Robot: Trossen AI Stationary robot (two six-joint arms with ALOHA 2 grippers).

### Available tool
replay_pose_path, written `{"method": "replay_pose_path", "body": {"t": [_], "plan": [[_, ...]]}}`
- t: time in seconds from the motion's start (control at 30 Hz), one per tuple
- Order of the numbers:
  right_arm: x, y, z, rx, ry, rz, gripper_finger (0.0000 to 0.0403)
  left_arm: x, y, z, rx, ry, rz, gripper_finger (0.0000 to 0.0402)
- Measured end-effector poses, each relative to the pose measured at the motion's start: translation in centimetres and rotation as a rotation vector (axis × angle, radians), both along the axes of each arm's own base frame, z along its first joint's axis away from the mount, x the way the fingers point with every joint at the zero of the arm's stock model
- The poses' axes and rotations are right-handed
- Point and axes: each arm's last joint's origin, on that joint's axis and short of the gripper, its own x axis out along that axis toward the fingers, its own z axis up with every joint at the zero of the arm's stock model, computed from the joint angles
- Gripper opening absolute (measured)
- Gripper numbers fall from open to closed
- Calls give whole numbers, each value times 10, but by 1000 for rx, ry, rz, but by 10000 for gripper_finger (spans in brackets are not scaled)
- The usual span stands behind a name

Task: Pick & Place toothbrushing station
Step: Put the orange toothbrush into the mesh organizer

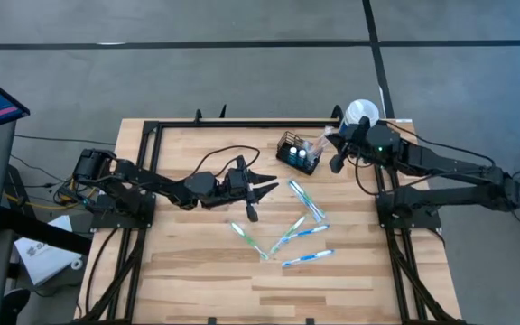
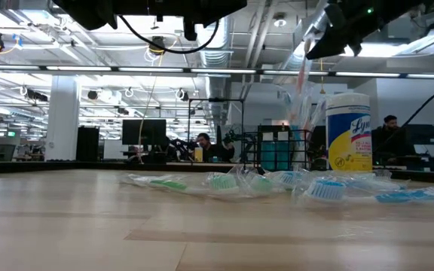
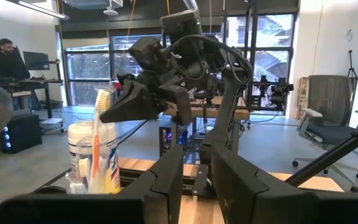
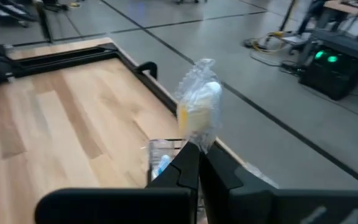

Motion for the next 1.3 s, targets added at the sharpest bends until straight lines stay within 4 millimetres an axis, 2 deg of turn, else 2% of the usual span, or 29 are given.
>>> {"method": "replay_pose_path", "body": {"t": [0.2,0.43,0.9,1.2,1.3], "plan": [[0,0,-2,-9,25,-2,0,0,0,0,-1,0,3,76],[4,-1,-13,29,123,1,0,0,0,0,0,1,3,76],[13,-4,-24,64,138,11,0,0,0,0,0,4,-2,76],[5,-14,-64,133,139,20,0,0,0,-1,1,4,-3,76],[5,-17,-73,139,81,51,0,0,0,0,1,3,-3,76]]}}
